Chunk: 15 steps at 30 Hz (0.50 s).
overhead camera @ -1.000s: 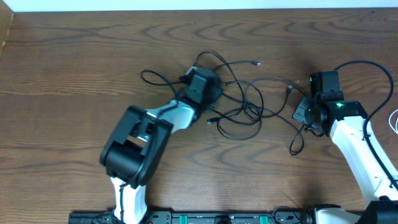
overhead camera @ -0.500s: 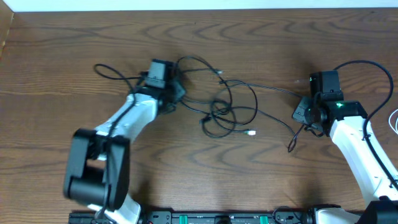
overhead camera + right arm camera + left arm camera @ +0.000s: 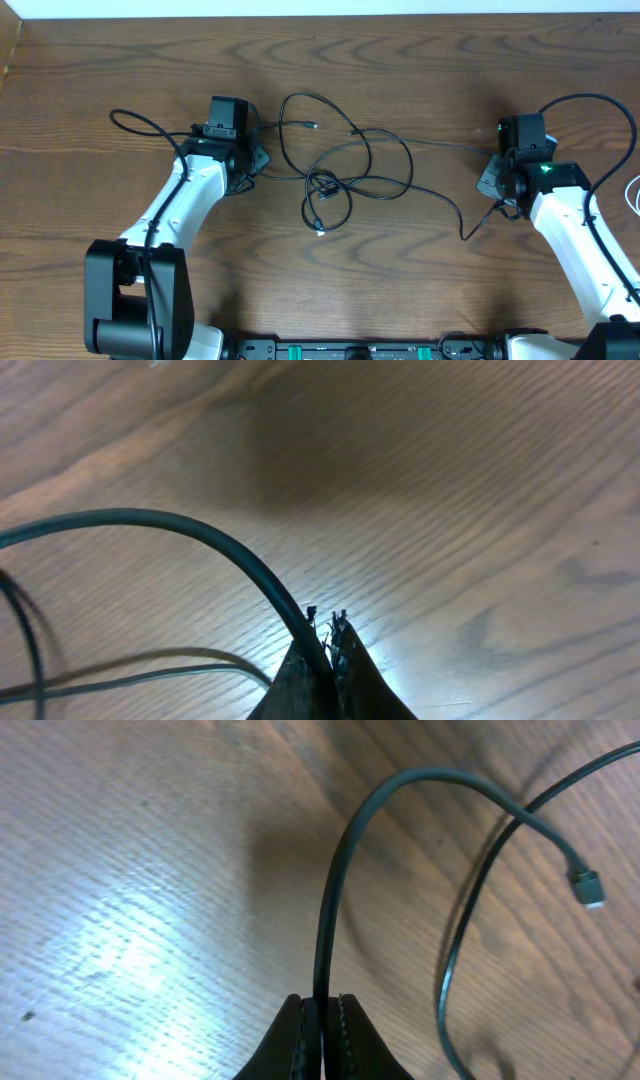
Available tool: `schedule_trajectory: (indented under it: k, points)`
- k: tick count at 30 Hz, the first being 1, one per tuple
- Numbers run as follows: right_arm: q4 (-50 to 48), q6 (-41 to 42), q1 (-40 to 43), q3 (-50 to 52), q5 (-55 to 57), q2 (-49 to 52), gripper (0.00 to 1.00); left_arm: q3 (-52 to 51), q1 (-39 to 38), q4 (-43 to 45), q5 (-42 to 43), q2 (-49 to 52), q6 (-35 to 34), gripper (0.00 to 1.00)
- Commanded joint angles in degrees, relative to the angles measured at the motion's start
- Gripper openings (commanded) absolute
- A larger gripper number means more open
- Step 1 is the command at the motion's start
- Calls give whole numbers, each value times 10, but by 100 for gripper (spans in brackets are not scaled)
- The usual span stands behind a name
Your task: Untangle cables
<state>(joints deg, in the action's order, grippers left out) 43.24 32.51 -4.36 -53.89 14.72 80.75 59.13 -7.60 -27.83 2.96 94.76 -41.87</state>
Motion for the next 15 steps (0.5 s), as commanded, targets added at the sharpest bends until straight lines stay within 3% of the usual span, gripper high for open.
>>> schedule_trajectory:
  k: [1,6,11,15]
  points:
    - [21,-13,3,-6,124,1,2,2,2,-18,-62,-5,14,7]
    - [64,67,26,-6,229,1,1,2,2,-56,-141,-5,14,8]
    - [64,86,65,-6,187,1,1,2,2,-86,-206,-5,14,8]
    - [56,86,77,-6,151,1,1,2,2,-91,-206,-5,13,8]
